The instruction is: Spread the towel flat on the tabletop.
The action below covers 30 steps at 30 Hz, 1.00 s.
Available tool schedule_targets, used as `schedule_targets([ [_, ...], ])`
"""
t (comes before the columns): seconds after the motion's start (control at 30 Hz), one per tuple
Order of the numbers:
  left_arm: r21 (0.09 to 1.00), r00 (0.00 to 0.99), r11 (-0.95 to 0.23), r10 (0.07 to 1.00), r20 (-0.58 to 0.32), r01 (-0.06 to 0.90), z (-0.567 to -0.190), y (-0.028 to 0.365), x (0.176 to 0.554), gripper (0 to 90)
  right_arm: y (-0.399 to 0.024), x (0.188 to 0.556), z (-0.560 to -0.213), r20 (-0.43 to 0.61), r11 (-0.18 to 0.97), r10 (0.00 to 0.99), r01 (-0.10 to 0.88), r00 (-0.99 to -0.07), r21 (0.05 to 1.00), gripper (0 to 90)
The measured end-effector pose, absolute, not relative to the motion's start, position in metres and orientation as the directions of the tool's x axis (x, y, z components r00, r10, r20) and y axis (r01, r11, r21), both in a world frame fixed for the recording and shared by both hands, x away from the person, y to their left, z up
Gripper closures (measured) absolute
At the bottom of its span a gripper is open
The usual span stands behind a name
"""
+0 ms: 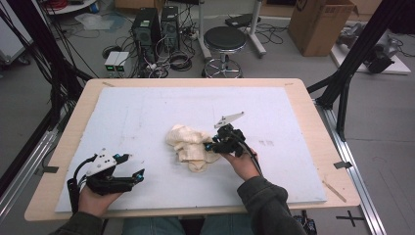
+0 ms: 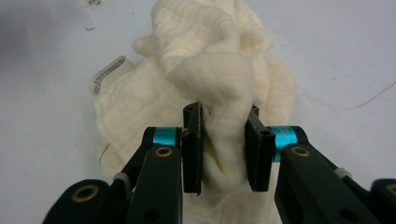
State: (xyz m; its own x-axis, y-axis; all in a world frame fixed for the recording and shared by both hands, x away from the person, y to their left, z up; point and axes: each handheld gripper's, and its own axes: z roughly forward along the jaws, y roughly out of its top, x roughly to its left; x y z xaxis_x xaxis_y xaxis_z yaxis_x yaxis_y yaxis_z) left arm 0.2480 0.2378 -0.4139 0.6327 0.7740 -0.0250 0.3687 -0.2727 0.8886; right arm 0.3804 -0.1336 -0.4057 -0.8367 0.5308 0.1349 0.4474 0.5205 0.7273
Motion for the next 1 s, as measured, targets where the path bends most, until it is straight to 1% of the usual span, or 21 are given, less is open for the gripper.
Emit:
schedule_targets([
  [0.03,0.889,0.634,-0.276,0.773,-0.021,0.366,-0.414,0.238,0.249,21.8,-0.134,0.38,-0.406,0.135,0.52,0.531,0.447,-0.837,0.727,71.8],
  [0.07,0.888,0.637,-0.276,0.771,-0.023,0.367,-0.414,0.237,0.249,21.9,-0.135,0.38,-0.406,0.14,0.51,0.534,0.45,-0.834,0.733,68.3],
  [0.1,0.89,0.636,-0.271,0.771,-0.028,0.368,-0.414,0.236,0.25,21.9,-0.135,0.38,-0.406,0.14,0.51,0.534,0.45,-0.834,0.733,68.3],
  [0.13,0.888,0.639,-0.276,0.769,-0.026,0.367,-0.414,0.236,0.251,21.9,-0.135,0.379,-0.404,0.136,0.499,0.534,0.441,-0.835,0.746,62.5],
  [0.17,0.888,0.641,-0.275,0.767,-0.029,0.369,-0.414,0.234,0.251,21.9,-0.135,0.379,-0.404,0.136,0.499,0.534,0.441,-0.835,0.746,62.5],
  [0.2,0.888,0.643,-0.274,0.765,-0.03,0.368,-0.414,0.233,0.252,22.0,-0.137,0.377,-0.401,0.144,0.477,0.528,0.433,-0.837,0.765,56.7],
  [0.23,0.888,0.645,-0.274,0.763,-0.032,0.368,-0.414,0.232,0.253,22.0,-0.137,0.377,-0.401,0.144,0.477,0.528,0.433,-0.837,0.765,56.7],
  [0.27,0.888,0.65,-0.277,0.759,-0.033,0.368,-0.413,0.23,0.254,22.5,-0.139,0.375,-0.398,0.14,0.463,0.525,0.42,-0.839,0.78,49.1],
  [0.3,0.888,0.657,-0.278,0.753,-0.035,0.366,-0.413,0.229,0.254,22.5,-0.139,0.375,-0.398,0.14,0.463,0.525,0.42,-0.839,0.78,49.1],
  [0.33,0.892,0.662,-0.272,0.749,-0.04,0.362,-0.412,0.225,0.257,23.1,-0.142,0.372,-0.395,0.146,0.447,0.523,0.416,-0.84,0.792,45.8],
  [0.37,0.892,0.662,-0.272,0.749,-0.04,0.362,-0.412,0.225,0.257,23.1,-0.142,0.372,-0.395,0.146,0.447,0.523,0.416,-0.84,0.792,45.8],
  [0.4,0.893,0.672,-0.268,0.739,-0.051,0.361,-0.411,0.22,0.259,23.1,-0.146,0.368,-0.392,0.139,0.433,0.521,0.401,-0.842,0.807,42.9],
  [0.43,0.893,0.672,-0.268,0.739,-0.051,0.361,-0.411,0.22,0.259,23.2,-0.146,0.368,-0.392,0.139,0.433,0.521,0.401,-0.842,0.807,42.9],
  [0.47,0.893,0.679,-0.271,0.733,-0.05,0.359,-0.41,0.218,0.261,23.3,-0.151,0.364,-0.389,0.135,0.426,0.517,0.391,-0.845,0.816,41.1],
  [0.77,0.896,0.713,-0.281,0.699,-0.055,0.345,-0.408,0.193,0.276,26.3,-0.174,0.352,-0.384,0.113,0.404,0.529,0.367,-0.841,0.838,39.6],
  [0.83,0.893,0.723,-0.28,0.687,-0.071,0.354,-0.408,0.188,0.28,28.8,-0.181,0.349,-0.383,0.103,0.405,0.536,0.363,-0.838,0.839,39.4],
  [0.87,0.889,0.732,-0.283,0.677,-0.08,0.359,-0.408,0.186,0.282,36.0,-0.187,0.347,-0.383,0.094,0.406,0.539,0.357,-0.837,0.841,38.9],
  [0.97,0.878,0.753,-0.296,0.65,-0.103,0.375,-0.407,0.179,0.29,38.1,-0.194,0.344,-0.383,0.094,0.4,0.543,0.355,-0.834,0.845,38.9],
  [1.0,0.879,0.761,-0.297,0.64,-0.108,0.374,-0.407,0.176,0.292,41.0,-0.197,0.342,-0.382,0.091,0.399,0.546,0.354,-0.833,0.846,38.9],
])
